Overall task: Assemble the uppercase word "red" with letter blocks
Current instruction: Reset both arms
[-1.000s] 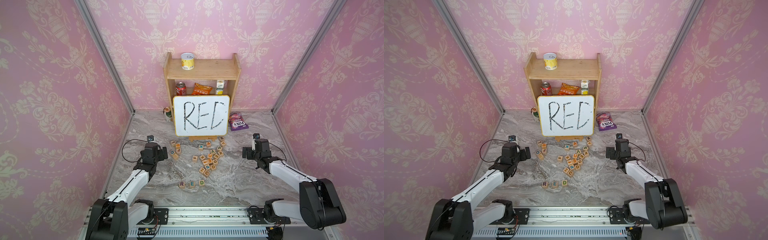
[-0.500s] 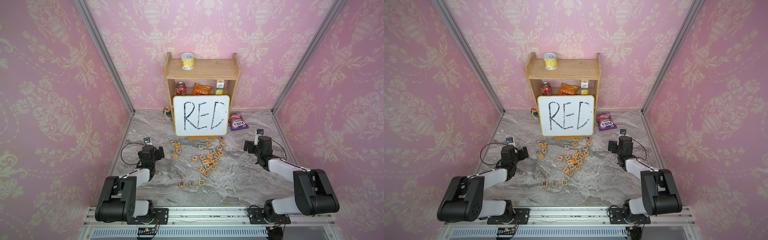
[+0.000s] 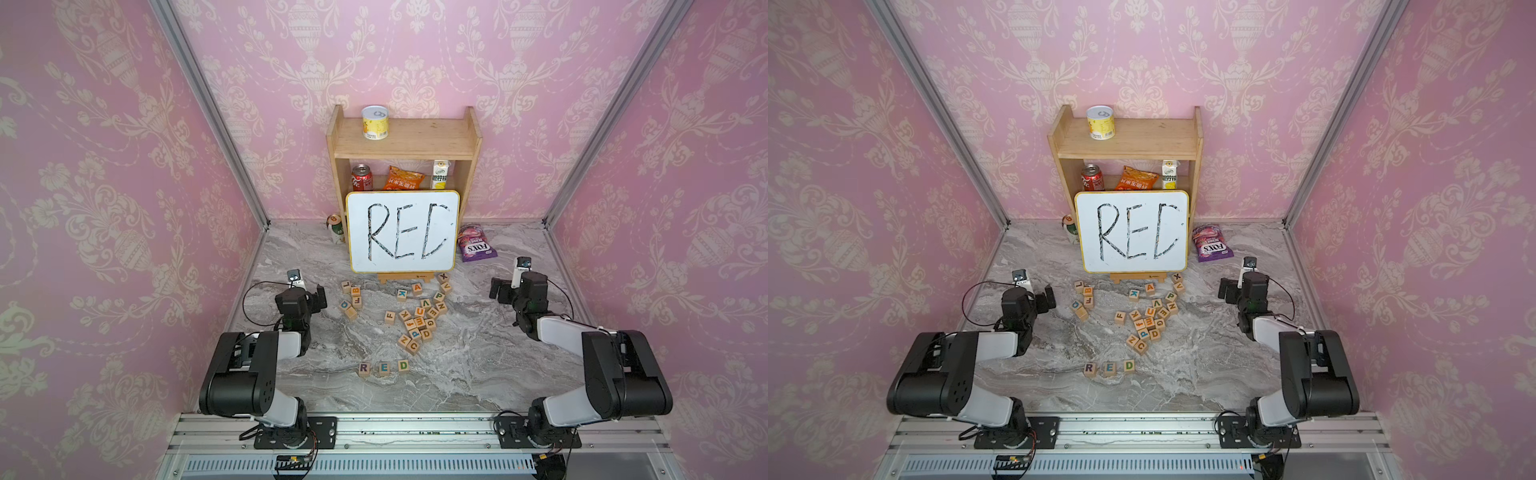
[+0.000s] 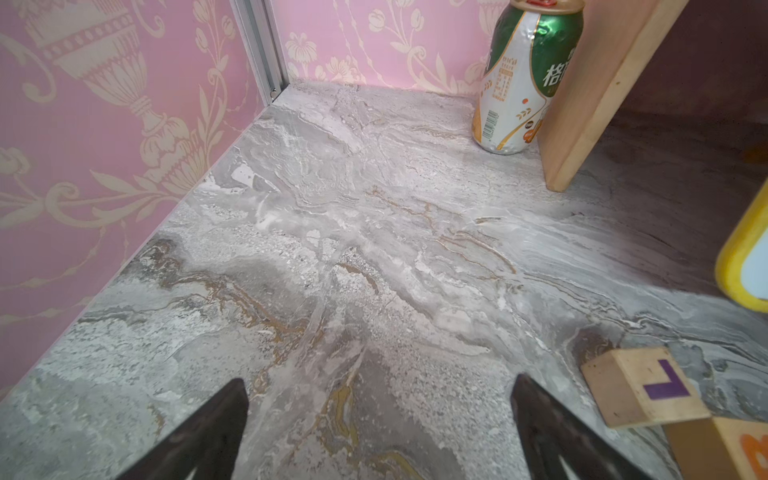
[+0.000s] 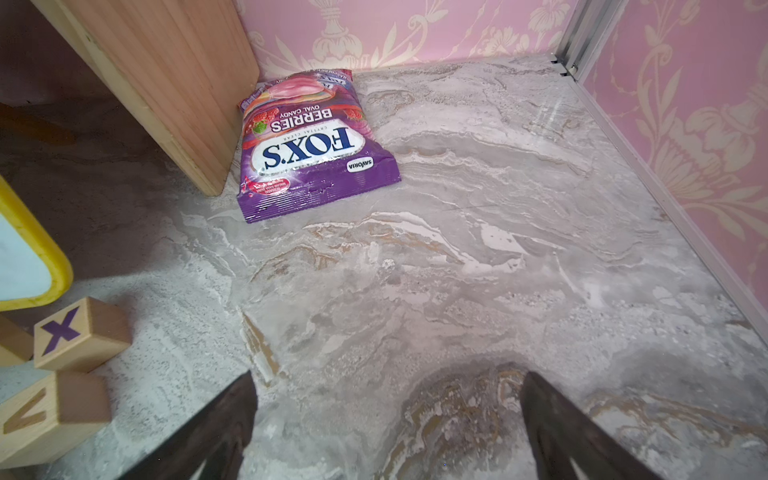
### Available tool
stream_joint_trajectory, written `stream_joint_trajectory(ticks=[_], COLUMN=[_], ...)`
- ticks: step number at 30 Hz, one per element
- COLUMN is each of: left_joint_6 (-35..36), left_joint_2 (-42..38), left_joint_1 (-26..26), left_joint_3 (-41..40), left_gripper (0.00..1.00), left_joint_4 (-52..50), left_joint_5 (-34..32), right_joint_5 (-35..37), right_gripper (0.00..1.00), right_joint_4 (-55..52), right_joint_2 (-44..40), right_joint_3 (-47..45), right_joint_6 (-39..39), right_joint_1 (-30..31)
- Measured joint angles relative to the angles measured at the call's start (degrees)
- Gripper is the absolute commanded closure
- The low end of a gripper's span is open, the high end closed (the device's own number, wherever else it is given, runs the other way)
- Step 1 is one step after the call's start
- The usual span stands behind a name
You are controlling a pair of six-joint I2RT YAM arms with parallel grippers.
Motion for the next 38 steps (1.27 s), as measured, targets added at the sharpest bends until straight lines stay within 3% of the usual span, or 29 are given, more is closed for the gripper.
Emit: stream_joint_trajectory(ticks=[9,22,38], left_joint_6=[0.85,1.92,3.37], left_joint_2=[3.06,5.44,5.51], left_joint_1=[0.00,-0.02,-0.02], left_joint_3=[0.22,-2.78,-2.16], left_gripper=[0.01,0.01,0.01], left_joint_4=[4.96,13.64,12.96], left_joint_5=[1.09,2.99,7.06], right_joint_5=[-1.88,-3.87,-3.87], right_gripper=[0.00,0.00,0.00], right_joint_4=[1.60,13.79,15.41], right_joint_2=[-0.07,1.09,1.09], right_joint_3=[-0.48,-8.48,-8.48], right_joint_6=[-0.37,-2.82,-2.82], right_joint_1=[0.00,1.11,1.11])
